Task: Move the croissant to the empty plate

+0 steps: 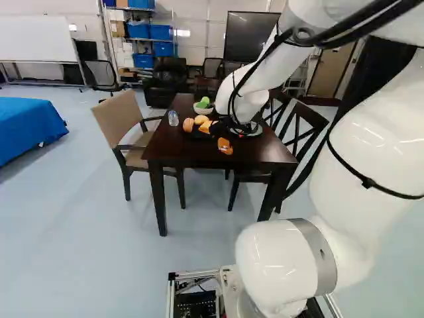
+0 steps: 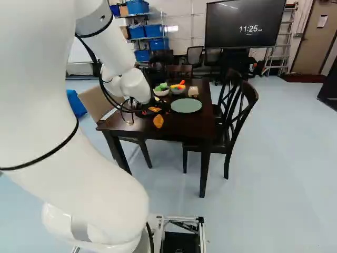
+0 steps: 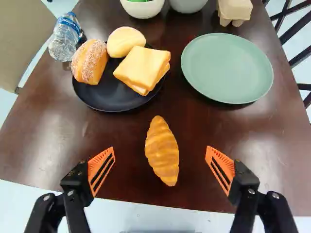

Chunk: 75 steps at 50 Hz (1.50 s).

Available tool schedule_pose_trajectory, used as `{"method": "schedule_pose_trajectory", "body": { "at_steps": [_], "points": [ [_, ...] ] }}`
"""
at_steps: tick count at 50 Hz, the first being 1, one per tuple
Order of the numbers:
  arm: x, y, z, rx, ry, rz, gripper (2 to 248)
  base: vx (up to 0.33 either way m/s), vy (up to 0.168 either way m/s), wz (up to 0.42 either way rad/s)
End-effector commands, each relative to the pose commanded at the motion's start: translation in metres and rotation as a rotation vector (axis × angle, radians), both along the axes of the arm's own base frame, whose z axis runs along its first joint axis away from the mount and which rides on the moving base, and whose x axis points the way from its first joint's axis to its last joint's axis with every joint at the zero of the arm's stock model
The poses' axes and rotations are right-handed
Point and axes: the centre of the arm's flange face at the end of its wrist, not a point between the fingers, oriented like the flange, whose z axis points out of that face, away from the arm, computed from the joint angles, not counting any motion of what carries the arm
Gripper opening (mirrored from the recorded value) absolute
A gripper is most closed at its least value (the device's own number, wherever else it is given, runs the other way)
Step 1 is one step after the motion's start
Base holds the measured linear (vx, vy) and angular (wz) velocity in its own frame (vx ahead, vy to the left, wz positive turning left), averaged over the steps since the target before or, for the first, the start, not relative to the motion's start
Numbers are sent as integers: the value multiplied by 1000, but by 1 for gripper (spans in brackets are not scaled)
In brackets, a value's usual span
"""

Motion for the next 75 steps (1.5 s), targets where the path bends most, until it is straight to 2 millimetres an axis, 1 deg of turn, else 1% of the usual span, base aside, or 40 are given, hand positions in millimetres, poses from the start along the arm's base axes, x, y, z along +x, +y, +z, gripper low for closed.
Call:
{"method": "schedule_pose_trajectory", "body": {
  "at_steps": [75],
  "points": [
    [54, 0, -11, -1, 211, 0, 247, 0, 0, 0]
  ]
}}
